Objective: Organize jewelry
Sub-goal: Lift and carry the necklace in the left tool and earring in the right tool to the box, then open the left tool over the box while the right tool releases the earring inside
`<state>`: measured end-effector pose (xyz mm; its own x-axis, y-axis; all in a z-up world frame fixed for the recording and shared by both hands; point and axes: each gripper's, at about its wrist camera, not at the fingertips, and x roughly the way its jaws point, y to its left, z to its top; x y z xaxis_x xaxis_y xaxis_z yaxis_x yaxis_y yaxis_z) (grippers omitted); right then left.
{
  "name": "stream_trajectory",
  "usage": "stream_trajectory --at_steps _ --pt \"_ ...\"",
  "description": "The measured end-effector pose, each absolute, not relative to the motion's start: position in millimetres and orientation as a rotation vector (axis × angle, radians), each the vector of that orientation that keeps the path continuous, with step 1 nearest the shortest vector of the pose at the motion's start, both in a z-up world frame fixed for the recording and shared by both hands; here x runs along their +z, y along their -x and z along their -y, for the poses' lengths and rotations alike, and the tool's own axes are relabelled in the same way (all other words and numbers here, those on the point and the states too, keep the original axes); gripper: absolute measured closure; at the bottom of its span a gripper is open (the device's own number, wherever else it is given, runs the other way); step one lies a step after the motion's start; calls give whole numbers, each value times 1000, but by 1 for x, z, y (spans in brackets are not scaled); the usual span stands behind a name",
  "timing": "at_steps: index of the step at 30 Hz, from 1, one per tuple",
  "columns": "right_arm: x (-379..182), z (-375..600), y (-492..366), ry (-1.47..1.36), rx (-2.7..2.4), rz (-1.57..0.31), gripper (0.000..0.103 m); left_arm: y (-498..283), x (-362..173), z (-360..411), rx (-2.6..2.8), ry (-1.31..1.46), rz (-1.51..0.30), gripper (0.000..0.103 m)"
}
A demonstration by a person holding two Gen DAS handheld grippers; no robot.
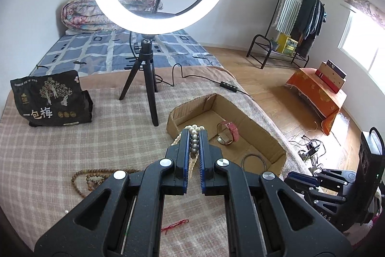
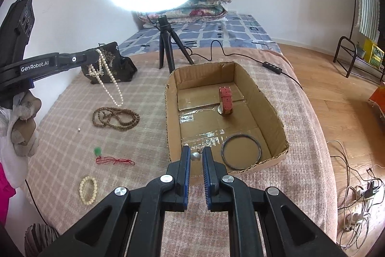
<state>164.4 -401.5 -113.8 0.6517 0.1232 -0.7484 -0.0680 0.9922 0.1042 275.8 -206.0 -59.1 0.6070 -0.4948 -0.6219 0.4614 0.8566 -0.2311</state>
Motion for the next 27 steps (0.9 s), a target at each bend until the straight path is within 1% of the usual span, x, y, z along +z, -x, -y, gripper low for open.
stream_trajectory --at_steps 11,27 --pt "-120 408 -182 -62 112 -856 95 -314 -66 246 -576 64 -746 98" --pt "-146 411 -209 -91 133 -890 95 -346 -95 277 -547 9 -787 98"
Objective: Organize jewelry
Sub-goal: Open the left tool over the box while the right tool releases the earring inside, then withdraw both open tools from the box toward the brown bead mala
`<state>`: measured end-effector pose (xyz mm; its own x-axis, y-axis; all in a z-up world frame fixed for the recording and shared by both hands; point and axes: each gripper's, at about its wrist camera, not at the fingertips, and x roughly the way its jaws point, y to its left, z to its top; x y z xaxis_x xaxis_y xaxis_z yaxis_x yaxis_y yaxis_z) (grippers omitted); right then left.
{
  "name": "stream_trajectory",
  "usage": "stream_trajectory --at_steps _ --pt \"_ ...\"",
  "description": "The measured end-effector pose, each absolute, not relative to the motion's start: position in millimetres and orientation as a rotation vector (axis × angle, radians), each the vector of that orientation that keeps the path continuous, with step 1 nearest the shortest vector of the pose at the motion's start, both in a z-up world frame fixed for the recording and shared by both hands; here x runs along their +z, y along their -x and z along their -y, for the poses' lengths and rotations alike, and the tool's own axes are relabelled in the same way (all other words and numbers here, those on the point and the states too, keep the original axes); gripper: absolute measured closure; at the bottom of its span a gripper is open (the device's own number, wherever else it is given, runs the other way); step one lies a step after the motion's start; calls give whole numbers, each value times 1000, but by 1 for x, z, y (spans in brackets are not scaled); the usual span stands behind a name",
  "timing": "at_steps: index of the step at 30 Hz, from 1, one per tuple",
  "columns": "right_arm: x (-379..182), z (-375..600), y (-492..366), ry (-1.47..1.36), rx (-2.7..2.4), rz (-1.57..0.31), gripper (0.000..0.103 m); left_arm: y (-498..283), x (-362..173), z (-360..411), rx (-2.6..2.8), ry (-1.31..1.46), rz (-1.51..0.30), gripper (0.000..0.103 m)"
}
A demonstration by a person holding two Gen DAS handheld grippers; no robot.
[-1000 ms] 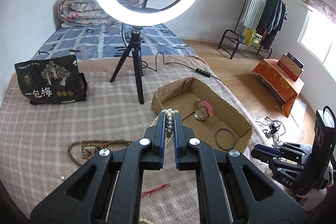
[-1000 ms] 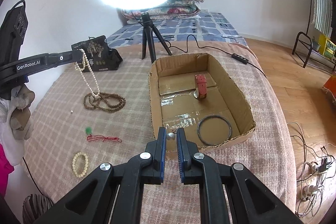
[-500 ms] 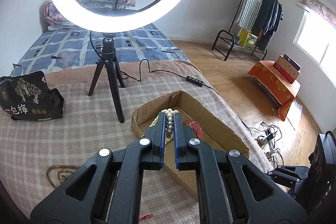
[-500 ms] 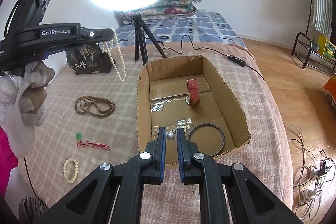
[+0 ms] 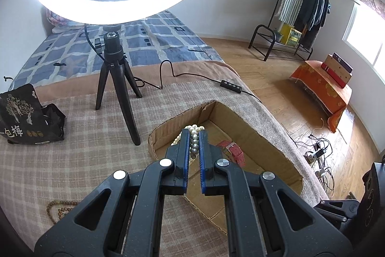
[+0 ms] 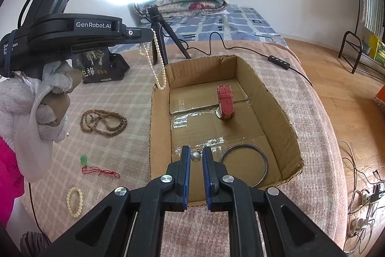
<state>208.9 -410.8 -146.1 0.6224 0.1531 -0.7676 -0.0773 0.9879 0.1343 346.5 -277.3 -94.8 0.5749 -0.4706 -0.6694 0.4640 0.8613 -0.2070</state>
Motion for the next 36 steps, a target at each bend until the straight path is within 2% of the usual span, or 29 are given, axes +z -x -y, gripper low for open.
stream_trajectory --at_steps 6,7,8,9,10,11,13,15,22,36 --pt "-148 410 -211 -99 136 -892 93 -347 -96 282 -538 -10 -790 98" --pt "-148 409 -211 -100 136 -889 87 -347 -96 282 -532 -16 -792 98" --pt "-147 409 -210 -101 139 -884 83 -346 -96 283 -529 -21 -796 91" --pt "-146 408 -210 -99 140 -880 73 -346 -95 284 -532 -24 -798 83" --pt "-144 407 -209 -94 135 -877 64 -345 -95 284 -536 -27 -794 63" --pt "-144 406 -208 -86 126 -874 58 -342 -94 284 -537 -30 -781 50" --pt "-141 404 -206 -69 112 -860 24 -338 -91 283 -537 -41 -760 44" --pt "-138 400 -203 -50 100 -840 13 -336 -90 284 -540 -51 -757 39" --pt "-135 392 -201 -7 69 -843 6 -329 -82 280 -547 -49 -748 38" --pt "-112 382 -187 -39 85 -836 6 -309 -58 237 -506 -43 -723 38"
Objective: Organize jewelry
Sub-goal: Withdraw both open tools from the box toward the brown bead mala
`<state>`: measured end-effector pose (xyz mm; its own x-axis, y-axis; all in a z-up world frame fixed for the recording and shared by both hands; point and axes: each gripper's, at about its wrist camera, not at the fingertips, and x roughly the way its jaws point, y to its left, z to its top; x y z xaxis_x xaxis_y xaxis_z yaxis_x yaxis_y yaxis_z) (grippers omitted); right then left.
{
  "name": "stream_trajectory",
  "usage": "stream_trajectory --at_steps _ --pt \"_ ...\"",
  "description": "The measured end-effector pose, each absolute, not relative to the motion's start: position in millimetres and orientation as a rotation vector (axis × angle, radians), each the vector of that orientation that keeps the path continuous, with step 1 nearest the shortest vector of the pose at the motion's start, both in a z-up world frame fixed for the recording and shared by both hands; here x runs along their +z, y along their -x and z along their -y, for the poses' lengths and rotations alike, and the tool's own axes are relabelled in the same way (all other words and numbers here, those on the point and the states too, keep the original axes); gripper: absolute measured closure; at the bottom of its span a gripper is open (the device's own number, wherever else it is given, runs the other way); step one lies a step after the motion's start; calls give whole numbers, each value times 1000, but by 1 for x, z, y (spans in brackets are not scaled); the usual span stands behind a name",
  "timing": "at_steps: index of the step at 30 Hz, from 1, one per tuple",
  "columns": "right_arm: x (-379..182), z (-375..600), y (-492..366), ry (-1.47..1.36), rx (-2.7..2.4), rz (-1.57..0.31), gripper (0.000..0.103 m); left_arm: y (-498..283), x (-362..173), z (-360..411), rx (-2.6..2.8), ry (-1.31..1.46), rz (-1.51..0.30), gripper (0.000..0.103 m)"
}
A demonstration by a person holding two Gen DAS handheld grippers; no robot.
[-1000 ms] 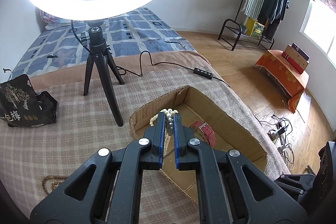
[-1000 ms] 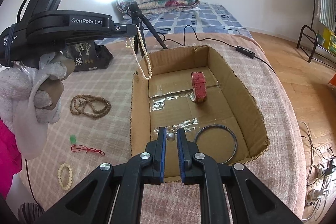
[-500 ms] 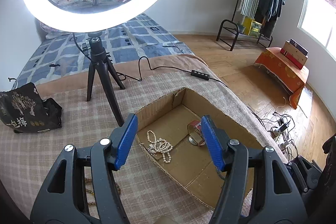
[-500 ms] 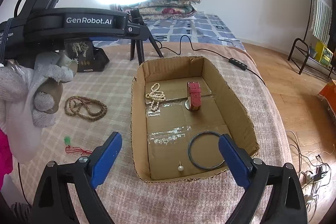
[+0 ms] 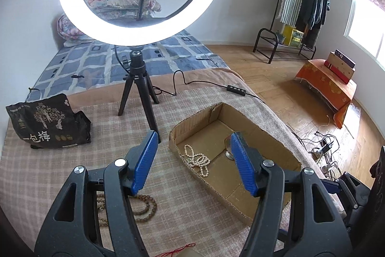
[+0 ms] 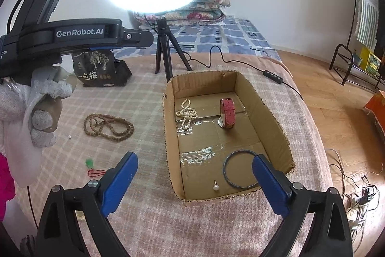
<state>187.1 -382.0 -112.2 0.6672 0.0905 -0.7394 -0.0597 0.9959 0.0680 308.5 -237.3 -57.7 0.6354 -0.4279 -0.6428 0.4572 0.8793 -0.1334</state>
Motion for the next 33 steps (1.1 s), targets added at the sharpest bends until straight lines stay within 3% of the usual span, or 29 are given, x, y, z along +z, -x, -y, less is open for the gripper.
stream_trajectory --at_steps 18,33 --pt "-83 349 -167 -23 98 -809 5 -254 -18 83 -336 -9 -641 38" --pt "-88 310 -181 -28 179 -807 5 -228 -75 -19 -214 19 -740 38"
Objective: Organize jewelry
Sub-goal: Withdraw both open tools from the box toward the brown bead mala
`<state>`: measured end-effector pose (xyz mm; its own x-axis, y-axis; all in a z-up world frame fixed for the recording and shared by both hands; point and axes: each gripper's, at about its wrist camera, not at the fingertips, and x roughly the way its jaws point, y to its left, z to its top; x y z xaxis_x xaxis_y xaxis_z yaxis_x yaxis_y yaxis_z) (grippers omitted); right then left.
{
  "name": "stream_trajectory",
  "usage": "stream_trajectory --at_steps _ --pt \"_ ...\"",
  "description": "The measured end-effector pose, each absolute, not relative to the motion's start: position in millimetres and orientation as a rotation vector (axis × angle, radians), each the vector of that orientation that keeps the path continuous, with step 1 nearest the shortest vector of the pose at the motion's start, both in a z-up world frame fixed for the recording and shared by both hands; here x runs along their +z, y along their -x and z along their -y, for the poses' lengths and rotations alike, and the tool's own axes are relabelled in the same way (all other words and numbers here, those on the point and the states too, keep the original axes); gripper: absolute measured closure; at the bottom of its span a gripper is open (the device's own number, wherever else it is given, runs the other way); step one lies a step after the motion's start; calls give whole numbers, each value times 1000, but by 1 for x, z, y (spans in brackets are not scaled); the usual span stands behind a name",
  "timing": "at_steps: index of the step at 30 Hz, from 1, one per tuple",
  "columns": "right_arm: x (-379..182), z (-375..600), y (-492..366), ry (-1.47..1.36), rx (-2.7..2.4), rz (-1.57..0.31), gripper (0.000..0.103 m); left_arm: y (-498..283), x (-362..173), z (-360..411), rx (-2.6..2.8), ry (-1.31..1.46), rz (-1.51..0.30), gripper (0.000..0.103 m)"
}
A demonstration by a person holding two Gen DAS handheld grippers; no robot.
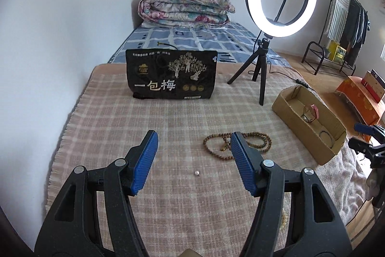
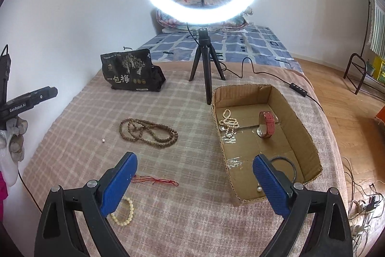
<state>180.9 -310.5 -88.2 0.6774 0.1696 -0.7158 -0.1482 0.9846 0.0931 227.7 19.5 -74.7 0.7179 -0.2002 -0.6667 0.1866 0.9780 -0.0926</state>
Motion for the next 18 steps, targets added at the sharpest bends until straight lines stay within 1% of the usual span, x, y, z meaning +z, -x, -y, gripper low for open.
stream_trajectory --at_steps 6,12,13,14,15,18 --pt "-96 290 -193 11 222 -793 5 -224 -108 -25 -238 43 -794 38" --pt "-109 273 -214 20 258 -833 5 -224 -136 -22 -275 55 -839 39" --pt "-112 270 -218 24 264 -842 5 -225 -141 -21 -282 54 -849 40" --pt "-114 267 -221 29 271 -849 5 -225 -146 -19 -287 52 -858 45" --pt "-117 263 -225 39 280 -857 5 -226 -151 -18 -295 48 -870 46" --pt "-129 250 -239 83 312 -887 5 -229 -166 -13 -311 34 -894 48"
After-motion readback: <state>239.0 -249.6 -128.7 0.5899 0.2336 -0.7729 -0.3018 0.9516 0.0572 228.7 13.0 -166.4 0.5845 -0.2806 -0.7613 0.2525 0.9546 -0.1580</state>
